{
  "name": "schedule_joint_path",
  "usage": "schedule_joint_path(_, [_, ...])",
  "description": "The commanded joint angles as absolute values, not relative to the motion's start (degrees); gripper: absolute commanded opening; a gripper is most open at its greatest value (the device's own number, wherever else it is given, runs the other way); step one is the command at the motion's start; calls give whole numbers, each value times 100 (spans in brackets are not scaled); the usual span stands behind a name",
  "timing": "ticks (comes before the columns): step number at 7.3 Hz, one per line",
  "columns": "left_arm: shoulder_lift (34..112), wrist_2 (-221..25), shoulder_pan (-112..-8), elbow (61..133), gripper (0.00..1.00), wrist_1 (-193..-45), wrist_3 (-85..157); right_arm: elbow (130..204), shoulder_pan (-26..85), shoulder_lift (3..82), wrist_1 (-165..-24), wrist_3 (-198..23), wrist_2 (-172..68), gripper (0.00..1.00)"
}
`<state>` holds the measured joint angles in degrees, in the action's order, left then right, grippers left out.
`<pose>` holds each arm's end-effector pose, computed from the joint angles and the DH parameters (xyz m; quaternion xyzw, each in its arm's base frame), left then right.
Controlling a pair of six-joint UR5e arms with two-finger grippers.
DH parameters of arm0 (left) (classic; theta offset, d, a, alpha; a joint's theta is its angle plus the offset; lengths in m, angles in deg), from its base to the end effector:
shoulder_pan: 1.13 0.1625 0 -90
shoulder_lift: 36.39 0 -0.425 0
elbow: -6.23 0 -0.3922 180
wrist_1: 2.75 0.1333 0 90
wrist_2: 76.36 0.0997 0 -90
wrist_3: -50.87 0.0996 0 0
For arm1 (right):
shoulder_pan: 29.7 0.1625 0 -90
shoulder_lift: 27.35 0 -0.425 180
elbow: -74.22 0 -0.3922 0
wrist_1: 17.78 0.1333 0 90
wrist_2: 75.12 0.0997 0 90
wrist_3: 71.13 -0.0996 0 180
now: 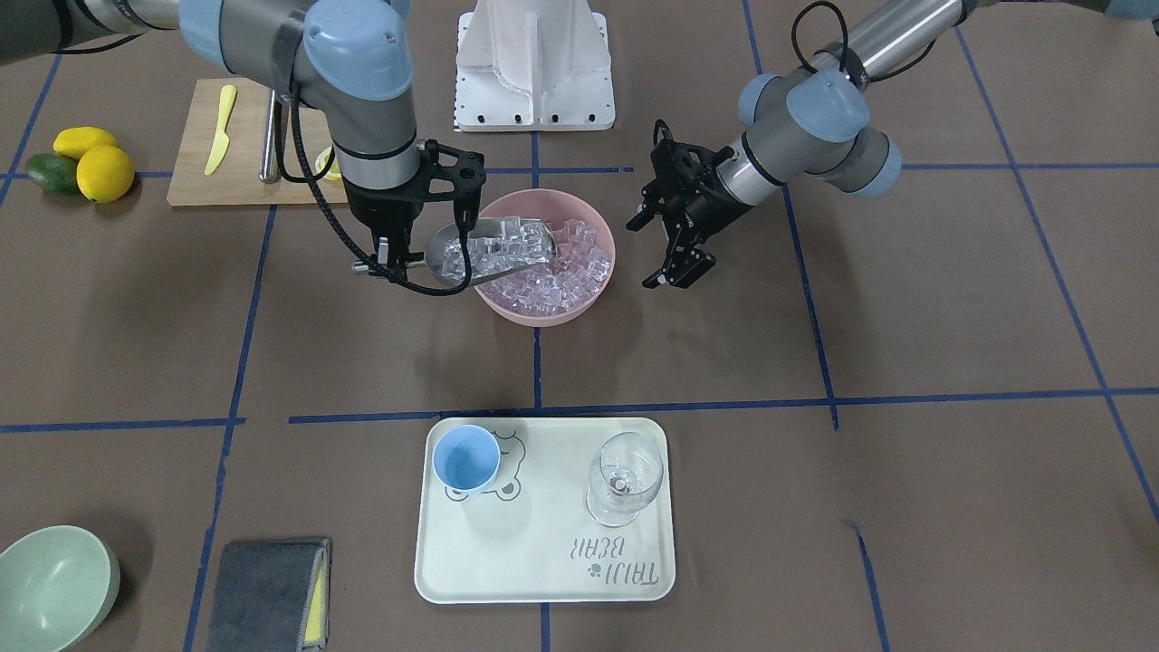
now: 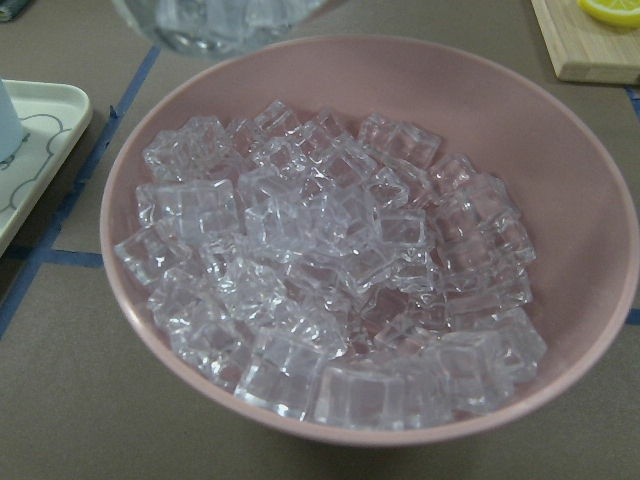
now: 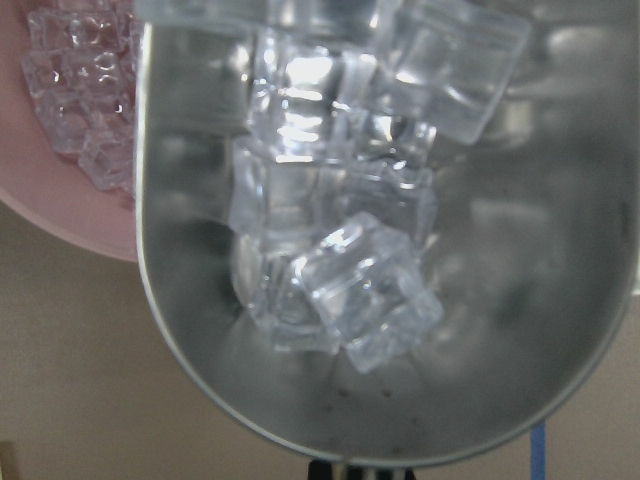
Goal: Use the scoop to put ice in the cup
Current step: 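Lift the filled scoop out of the bowl with the right gripper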
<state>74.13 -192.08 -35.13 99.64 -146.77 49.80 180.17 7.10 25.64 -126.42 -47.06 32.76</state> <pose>0.4603 -0.4192 0.3227 0.4561 0.4449 0.4738 0.6079 -0.4412 -0.4584 0.2109 0.2448 -0.2170 -0.6251 0.7087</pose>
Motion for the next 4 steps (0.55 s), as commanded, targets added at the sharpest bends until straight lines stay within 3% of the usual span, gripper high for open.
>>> schedule_joint_path(1, [7295, -19220, -4049, 10719, 100, -13410, 5017, 18232, 1351, 2564, -13158, -4723, 3832, 0])
schedule_joint_path(4, [6864, -20246, -4943, 10775, 96, -13327, 4947, 18233, 2056, 2556, -13676, -4976, 4282, 0])
